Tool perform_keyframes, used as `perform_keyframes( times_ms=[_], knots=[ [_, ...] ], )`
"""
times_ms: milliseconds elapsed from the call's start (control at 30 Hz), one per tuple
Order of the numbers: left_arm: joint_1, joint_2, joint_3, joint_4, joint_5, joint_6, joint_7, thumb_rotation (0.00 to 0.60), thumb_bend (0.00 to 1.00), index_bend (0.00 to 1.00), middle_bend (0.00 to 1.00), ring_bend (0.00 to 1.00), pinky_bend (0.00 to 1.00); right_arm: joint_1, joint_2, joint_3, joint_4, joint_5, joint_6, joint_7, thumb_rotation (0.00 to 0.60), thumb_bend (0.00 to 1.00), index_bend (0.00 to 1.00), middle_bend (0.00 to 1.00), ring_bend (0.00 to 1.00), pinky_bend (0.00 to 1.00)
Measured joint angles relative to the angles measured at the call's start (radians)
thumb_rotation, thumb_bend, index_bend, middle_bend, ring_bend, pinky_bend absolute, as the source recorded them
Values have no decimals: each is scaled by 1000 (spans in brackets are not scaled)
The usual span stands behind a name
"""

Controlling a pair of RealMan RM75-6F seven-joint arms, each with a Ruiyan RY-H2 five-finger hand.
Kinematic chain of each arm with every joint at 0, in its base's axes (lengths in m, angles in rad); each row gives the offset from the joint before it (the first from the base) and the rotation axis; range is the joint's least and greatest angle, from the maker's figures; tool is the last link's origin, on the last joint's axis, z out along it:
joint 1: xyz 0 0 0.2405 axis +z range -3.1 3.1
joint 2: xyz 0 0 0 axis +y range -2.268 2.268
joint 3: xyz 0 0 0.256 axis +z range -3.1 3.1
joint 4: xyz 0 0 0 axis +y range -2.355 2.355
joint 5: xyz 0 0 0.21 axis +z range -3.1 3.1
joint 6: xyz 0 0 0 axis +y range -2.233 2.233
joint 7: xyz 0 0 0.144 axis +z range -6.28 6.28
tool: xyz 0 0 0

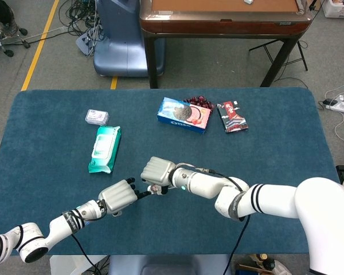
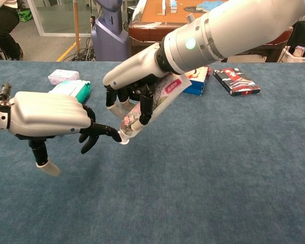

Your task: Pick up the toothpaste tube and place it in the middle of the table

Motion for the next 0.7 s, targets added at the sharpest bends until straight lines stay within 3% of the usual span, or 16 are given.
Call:
perform_keyframes(
  times_ms=[700],
  knots=[
    [-4,5,3,6,-1,7,-7,600,92,95,468,405,182,-36,3,30,-2,-61,0,51,600,1000,1000,834,798,447]
  ],
)
